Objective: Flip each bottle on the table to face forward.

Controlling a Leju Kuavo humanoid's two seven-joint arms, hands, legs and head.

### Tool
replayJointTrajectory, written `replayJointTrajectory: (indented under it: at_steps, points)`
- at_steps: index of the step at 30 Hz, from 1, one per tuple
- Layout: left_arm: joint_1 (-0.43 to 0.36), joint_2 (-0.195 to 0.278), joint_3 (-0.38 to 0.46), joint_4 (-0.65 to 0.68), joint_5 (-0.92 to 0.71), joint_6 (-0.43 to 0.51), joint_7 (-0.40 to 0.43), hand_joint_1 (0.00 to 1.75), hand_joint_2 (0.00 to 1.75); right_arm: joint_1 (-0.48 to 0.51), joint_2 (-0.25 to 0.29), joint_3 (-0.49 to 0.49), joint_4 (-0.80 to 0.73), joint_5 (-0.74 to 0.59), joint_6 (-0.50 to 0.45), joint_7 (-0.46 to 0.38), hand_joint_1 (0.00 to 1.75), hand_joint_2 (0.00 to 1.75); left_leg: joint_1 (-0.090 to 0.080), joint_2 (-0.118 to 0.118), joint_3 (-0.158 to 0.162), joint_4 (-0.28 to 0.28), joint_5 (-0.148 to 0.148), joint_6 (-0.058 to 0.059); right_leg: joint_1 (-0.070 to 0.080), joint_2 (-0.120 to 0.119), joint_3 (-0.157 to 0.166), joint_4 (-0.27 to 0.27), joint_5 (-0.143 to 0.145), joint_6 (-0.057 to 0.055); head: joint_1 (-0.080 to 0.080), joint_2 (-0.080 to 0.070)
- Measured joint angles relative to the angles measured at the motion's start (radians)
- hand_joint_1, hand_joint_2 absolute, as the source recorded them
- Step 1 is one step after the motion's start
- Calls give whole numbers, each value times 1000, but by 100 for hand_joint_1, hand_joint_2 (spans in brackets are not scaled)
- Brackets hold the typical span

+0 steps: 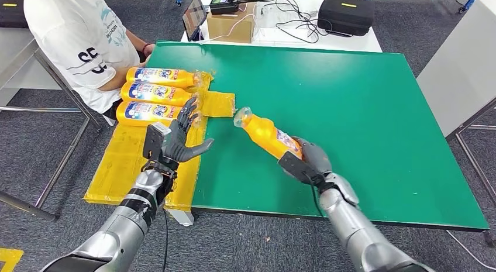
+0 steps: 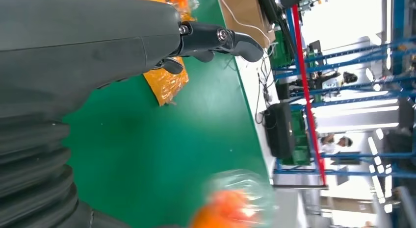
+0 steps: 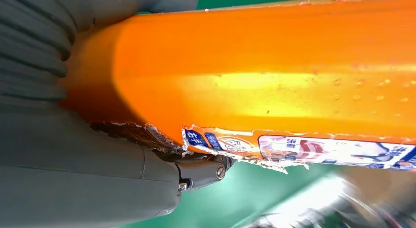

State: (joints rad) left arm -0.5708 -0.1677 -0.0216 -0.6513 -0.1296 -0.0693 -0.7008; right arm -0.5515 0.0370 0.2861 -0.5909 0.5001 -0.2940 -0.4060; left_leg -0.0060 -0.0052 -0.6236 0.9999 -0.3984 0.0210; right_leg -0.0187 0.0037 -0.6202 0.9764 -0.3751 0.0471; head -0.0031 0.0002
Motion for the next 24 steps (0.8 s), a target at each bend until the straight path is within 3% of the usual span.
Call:
replayJointTrajectory:
  at_steps: [6,15,24]
  points:
    - [-14,-30,-58,26,-39,37,0,0,175,80,116,-25,-124,-127,-42,-83,175,175,1,-1,-5,0,0,-1,1,0,-5,1,0,0,0,0]
    - [-35,-49,-97,58,-40,42,16,0,175,89,172,-23,-148,-164,-41,-93,175,175,0,-2,-9,0,0,0,0,0,-7,0,0,0,0,0]
    - [-49,-80,-129,73,-35,9,34,0,175,32,222,13,-62,-157,-47,-102,175,175,1,-2,-9,0,0,0,1,0,-8,0,0,0,0,0]
